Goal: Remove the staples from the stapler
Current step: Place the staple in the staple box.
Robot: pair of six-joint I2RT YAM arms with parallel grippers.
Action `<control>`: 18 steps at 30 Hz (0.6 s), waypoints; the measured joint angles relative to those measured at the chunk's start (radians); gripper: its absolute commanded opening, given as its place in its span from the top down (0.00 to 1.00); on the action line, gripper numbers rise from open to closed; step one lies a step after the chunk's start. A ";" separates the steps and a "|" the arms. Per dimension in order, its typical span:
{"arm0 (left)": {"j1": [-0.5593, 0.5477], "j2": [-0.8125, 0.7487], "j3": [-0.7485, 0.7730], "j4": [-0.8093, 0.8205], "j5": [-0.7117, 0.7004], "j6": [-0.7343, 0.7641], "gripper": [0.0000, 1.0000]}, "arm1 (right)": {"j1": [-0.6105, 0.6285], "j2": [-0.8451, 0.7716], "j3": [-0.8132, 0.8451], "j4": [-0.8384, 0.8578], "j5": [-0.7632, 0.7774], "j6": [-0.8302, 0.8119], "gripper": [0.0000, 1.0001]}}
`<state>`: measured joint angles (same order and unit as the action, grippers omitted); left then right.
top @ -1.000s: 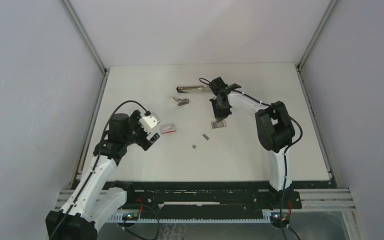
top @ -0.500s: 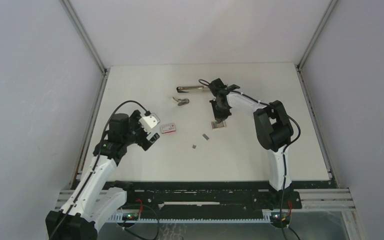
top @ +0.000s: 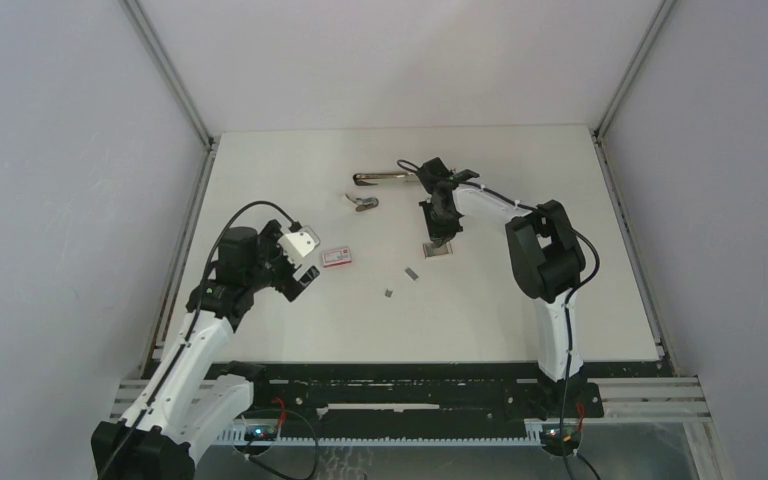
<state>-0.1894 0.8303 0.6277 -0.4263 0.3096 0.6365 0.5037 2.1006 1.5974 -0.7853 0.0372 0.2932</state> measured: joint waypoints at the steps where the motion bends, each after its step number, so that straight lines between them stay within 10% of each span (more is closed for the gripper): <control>1: 0.000 0.000 0.000 0.000 0.000 0.000 0.00 | 0.000 0.001 0.000 0.000 0.000 0.000 1.00; 18: 0.000 0.000 0.000 0.000 0.000 0.000 0.00 | 0.001 0.016 0.000 0.004 0.007 0.000 1.00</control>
<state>-0.1894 0.8303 0.6277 -0.4263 0.3096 0.6361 0.5045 2.1166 1.5974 -0.7811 0.0441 0.2932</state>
